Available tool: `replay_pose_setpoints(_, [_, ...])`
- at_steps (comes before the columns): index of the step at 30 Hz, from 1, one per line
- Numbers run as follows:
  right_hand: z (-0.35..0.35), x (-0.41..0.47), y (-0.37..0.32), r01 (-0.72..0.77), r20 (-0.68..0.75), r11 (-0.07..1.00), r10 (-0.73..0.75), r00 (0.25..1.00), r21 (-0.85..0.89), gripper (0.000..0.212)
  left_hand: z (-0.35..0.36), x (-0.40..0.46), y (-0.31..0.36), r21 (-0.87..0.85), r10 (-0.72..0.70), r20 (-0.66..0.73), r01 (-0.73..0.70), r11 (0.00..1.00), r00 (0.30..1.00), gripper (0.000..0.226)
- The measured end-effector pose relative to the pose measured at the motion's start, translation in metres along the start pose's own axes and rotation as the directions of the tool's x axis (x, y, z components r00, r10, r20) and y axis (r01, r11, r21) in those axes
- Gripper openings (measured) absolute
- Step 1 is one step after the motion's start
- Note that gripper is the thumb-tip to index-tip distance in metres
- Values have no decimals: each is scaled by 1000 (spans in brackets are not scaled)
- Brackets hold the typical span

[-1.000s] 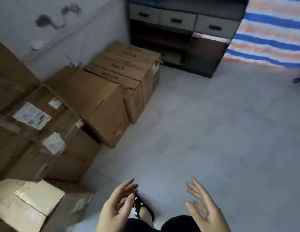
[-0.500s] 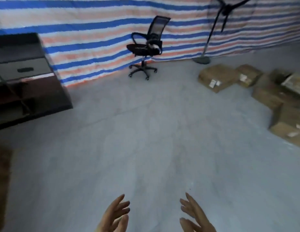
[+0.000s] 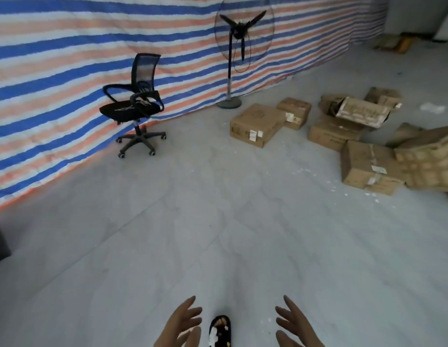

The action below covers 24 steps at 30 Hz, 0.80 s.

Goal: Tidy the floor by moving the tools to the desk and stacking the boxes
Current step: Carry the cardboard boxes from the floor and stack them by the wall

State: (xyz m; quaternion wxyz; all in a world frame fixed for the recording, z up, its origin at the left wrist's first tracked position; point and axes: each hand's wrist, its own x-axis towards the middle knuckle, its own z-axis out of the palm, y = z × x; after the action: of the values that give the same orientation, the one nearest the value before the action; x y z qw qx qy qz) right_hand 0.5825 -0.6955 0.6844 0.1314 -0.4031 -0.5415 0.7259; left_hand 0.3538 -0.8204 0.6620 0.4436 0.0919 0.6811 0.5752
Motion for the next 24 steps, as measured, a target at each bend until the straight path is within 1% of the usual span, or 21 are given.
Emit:
replay_pose_setpoints(1, [2,16,-18,-29,-36,999,29,999,-14,106,3,20,14,69,-6,59,2,998,998,24])
replay_pose_setpoints(2, [-1,34,-31,-24,-88,999,20,996,-43,114,9,39,29,132,40,114,-55,990,993,33])
replay_pose_setpoints(3, [-7,52,-41,-39,-143,997,29,989,-67,119,18,57,47,200,116,155,-146,969,981,40])
replay_pose_setpoints(4, [-11,66,-47,-39,-141,997,28,990,-70,120,29,74,62,257,154,176,-197,946,972,44])
replay_pose_setpoints(5, [-14,78,-59,-37,-178,997,25,984,-64,120,40,89,77,294,158,215,-218,931,964,46])
replay_pose_setpoints(6, [-19,86,-67,-27,-183,999,21,983,-30,120,49,101,90,313,160,264,-241,919,951,46])
replay_pose_setpoints(7, [-24,97,-76,-59,-221,998,52,974,-22,120,57,111,101,314,163,311,-263,912,936,43])
replay_pose_setpoints(9, [-31,117,-94,-82,-277,997,78,958,-1,119,76,140,120,307,123,342,-234,923,932,38])
replay_pose_setpoints(10, [-34,127,-102,-88,-296,996,82,952,-6,115,84,155,129,304,58,373,-181,935,926,43])
replay_pose_setpoints(11, [-38,137,-108,-75,-302,997,71,951,0,103,89,171,138,296,-7,394,-120,948,919,47])
replay_pose_setpoints(12, [-45,148,-110,-42,-349,999,47,936,22,82,95,187,146,300,-74,397,-54,952,915,49])
replay_pose_setpoints(13, [-52,160,-113,-26,-406,999,33,913,25,63,100,204,151,303,-112,406,-18,953,907,47])
replay_pose_setpoints(14, [-61,174,-115,-16,-439,1000,22,898,17,54,106,221,157,308,-120,412,-14,951,903,45])
replay_pose_setpoints(15, [-69,190,-119,-2,-461,1000,5,887,7,55,111,240,159,287,-107,436,-26,958,894,44])
replay_pose_setpoints(17, [-87,227,-130,4,-514,1000,-14,858,-20,63,126,272,170,295,-86,420,-46,954,904,39])
replay_pose_setpoints(19, [-105,268,-146,26,-537,996,-66,841,-82,70,146,301,185,288,-29,399,-95,953,917,24])
replay_pose_setpoints(20, [-116,288,-155,38,-538,994,-89,838,-106,75,159,316,193,268,8,363,-113,957,932,26])
replay_pose_setpoints(22, [-142,326,-177,56,-542,985,-135,830,-160,82,186,348,207,299,133,298,-225,927,945,40])
replay_pose_setpoints(24, [-169,362,-205,86,-548,975,-188,815,-205,82,211,373,227,305,223,244,-293,906,944,47])
